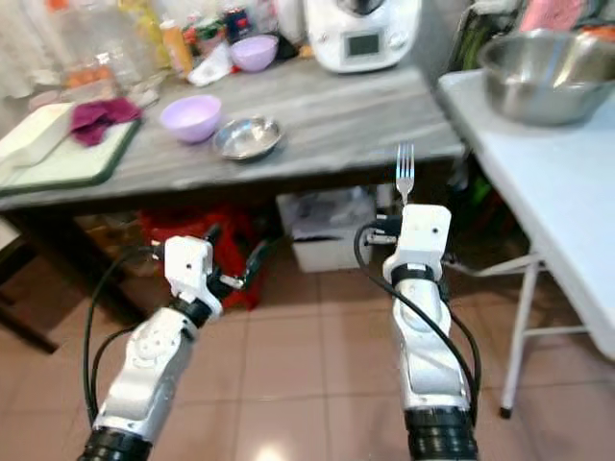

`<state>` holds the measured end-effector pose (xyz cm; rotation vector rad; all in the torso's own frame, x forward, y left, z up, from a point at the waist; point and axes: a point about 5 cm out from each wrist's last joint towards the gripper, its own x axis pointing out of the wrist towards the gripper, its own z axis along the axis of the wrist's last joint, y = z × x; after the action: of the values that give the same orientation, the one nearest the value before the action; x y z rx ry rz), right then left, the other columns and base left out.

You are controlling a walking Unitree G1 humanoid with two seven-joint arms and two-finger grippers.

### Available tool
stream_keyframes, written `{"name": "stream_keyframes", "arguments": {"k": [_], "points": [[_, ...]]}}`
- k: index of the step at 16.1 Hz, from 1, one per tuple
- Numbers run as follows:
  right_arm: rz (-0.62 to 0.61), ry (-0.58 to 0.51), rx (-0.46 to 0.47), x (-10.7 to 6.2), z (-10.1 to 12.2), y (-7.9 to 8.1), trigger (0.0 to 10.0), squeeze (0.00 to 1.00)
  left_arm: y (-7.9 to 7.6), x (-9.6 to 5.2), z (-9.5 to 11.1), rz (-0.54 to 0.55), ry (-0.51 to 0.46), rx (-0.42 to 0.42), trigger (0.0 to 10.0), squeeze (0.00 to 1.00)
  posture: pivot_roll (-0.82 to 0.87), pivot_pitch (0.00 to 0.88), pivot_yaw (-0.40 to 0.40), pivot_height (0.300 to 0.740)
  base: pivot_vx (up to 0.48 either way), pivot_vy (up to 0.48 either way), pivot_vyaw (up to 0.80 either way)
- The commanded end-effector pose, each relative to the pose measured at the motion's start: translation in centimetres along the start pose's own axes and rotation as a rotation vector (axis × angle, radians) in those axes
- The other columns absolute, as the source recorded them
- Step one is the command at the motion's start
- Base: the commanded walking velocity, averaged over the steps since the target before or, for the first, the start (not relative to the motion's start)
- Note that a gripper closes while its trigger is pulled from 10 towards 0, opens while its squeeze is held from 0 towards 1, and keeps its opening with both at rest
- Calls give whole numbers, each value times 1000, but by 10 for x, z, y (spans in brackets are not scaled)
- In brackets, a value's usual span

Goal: Setting the table

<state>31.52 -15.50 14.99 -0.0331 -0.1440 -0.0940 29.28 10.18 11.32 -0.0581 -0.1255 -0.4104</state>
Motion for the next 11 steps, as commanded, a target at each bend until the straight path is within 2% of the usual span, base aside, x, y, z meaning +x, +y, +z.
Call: {"name": "stream_keyframes", "arguments": {"k": [1, 4, 8, 11], "points": [[43, -22, 21, 1, 6, 15, 10000, 0, 13, -6, -2, 40, 19, 19, 10000, 0, -112, 73, 118, 740, 334, 0, 0], [67, -37, -8, 1, 7, 18, 10000, 0, 13, -7, -3, 40, 22, 21, 10000, 0, -109, 73, 118, 740, 335, 0, 0], [60, -34, -5, 0, 7, 19, 10000, 0, 13, -8, -3, 37, 23, 22, 10000, 0, -107, 76, 117, 740, 334, 0, 664], [53, -35, -4, 1, 6, 18, 10000, 0, 13, -8, -3, 36, 23, 24, 10000, 0, -106, 75, 119, 740, 333, 0, 0]]}}
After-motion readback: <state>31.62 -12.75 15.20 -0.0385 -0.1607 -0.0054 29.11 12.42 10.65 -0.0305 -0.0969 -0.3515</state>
